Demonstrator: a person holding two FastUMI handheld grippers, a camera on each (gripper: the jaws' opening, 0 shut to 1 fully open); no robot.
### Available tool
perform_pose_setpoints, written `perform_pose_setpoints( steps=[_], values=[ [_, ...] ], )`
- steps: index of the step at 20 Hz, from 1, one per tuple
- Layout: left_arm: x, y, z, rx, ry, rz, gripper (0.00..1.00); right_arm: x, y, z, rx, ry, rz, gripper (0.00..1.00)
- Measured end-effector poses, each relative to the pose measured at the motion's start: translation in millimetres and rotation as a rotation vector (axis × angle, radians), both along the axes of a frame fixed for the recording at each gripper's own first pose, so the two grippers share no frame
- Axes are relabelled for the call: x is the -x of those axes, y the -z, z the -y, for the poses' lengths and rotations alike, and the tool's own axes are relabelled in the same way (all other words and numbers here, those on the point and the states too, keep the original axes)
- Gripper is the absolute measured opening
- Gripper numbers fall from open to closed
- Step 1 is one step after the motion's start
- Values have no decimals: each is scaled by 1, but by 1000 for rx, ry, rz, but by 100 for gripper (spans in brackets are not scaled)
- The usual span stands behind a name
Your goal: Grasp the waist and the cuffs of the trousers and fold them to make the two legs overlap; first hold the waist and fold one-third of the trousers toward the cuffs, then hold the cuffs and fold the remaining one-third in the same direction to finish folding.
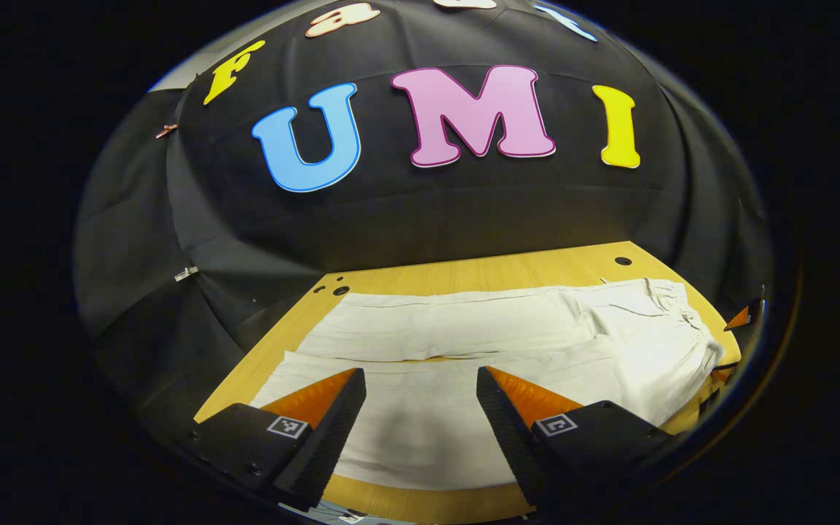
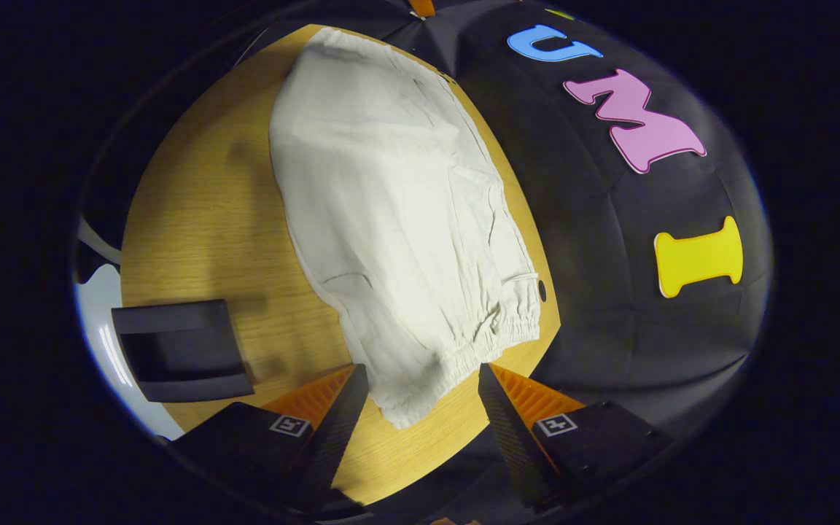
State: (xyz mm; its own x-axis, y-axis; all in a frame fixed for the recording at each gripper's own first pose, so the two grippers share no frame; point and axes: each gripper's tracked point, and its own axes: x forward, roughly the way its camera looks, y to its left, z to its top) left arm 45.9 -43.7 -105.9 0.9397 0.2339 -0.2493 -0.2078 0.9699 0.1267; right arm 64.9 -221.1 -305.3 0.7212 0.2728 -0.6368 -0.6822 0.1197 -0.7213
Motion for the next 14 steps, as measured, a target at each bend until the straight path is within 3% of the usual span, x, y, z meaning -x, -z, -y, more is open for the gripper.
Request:
perform_pose_setpoints(
  steps=[8, 13, 14],
  values=[
    [-5, 7, -16, 26, -48, -21, 97, -17, 7, -10, -1, 3, -67, 88],
    [-2, 12, -27, 40, -74, -33, 97, -32, 14, -21, 64, -19, -13, 83],
    [-1, 12, -31, 41, -82, -34, 97, -33, 14, -22, 78, -20, -11, 71]
  ],
)
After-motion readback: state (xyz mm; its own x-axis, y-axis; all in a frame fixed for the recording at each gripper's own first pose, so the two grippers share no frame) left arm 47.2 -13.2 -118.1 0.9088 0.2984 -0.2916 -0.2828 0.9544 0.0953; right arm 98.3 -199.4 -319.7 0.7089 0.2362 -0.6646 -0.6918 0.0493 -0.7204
